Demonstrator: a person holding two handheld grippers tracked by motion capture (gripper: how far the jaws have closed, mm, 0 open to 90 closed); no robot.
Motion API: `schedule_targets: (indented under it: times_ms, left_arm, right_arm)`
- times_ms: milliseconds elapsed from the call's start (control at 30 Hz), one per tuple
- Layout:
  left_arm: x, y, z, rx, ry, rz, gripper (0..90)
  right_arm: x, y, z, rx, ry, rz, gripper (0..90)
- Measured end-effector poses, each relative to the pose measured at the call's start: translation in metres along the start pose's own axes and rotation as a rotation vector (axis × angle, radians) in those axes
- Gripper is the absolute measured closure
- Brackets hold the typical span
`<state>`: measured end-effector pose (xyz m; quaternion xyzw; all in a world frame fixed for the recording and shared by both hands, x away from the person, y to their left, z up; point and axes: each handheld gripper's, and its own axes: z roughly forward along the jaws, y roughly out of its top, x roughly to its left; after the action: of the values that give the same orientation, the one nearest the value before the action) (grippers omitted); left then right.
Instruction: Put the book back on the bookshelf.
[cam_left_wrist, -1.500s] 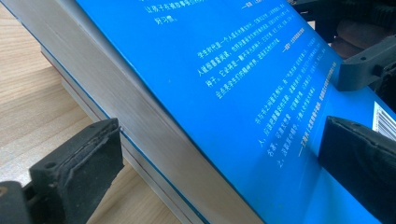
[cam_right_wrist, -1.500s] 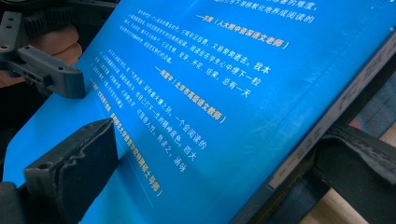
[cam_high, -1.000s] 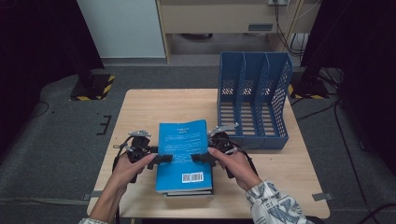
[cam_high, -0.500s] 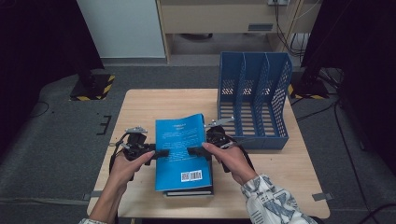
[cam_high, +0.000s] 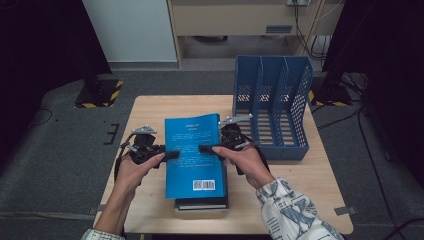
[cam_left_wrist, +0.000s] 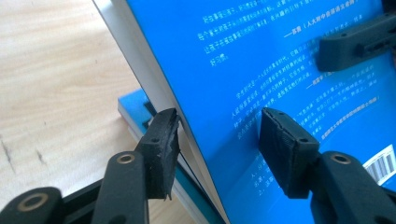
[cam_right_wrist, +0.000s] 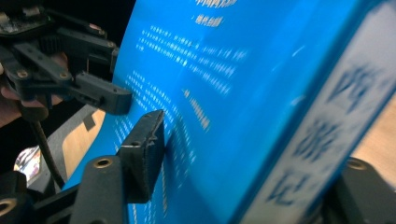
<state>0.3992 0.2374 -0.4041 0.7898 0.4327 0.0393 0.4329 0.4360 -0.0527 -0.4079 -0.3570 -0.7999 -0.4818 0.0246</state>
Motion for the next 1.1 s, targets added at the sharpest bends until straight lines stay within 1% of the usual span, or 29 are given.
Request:
schedule_targets:
  times_ms: [33,67,167,267,333,433,467,533,667,767,1033,1067,1100]
  left_arm:
    - [-0.001,0.003,-0.001,0.002,0.012,0.01,49.0]
    - [-0.001,0.003,-0.001,0.002,0.012,0.01,49.1]
    - [-0.004,0.01,-0.004,-0.009,0.039,0.029,49.9]
    - [-0.004,0.015,-0.006,-0.016,0.048,0.037,50.6]
    - [-0.003,0.021,-0.008,-0.029,0.058,0.04,51.9]
    - [-0.002,0.025,-0.009,-0.039,0.061,0.043,52.8]
    - [-0.002,0.028,-0.01,-0.049,0.064,0.04,53.1]
    - [-0.001,0.031,-0.01,-0.058,0.072,0.05,53.6]
    - [0.001,0.037,-0.011,-0.067,0.081,0.053,54.0]
    - [0.001,0.039,-0.011,-0.078,0.095,0.061,54.0]
    - [0.001,0.047,-0.011,-0.065,0.11,0.075,54.2]
    - [0.001,0.051,-0.011,-0.061,0.12,0.085,54.4]
    - [0.001,0.051,-0.011,-0.061,0.12,0.085,54.6]
  right_arm:
    - [0.0,0.005,-0.003,-0.007,-0.004,-0.001,41.3]
    - [0.0,0.005,-0.003,-0.007,-0.004,-0.001,41.3]
    - [0.001,0.012,-0.007,-0.018,-0.005,-0.018,44.5]
    - [0.002,0.016,-0.009,-0.029,-0.004,-0.024,46.2]
    - [0.003,0.024,-0.011,-0.046,-0.01,-0.045,48.8]
    - [0.004,0.028,-0.013,-0.054,-0.013,-0.057,50.2]
    - [0.004,0.03,-0.014,-0.057,-0.017,-0.064,50.6]
    - [0.005,0.034,-0.015,-0.065,-0.027,-0.086,51.2]
    - [0.007,0.043,-0.016,-0.074,-0.05,-0.118,52.8]
    - [0.007,0.046,-0.016,-0.077,-0.058,-0.129,53.3]
    - [0.005,0.051,-0.016,-0.08,-0.061,-0.143,54.2]
    - [0.005,0.055,-0.016,-0.082,-0.069,-0.156,54.8]
    - [0.005,0.056,-0.017,-0.084,-0.073,-0.16,55.0]
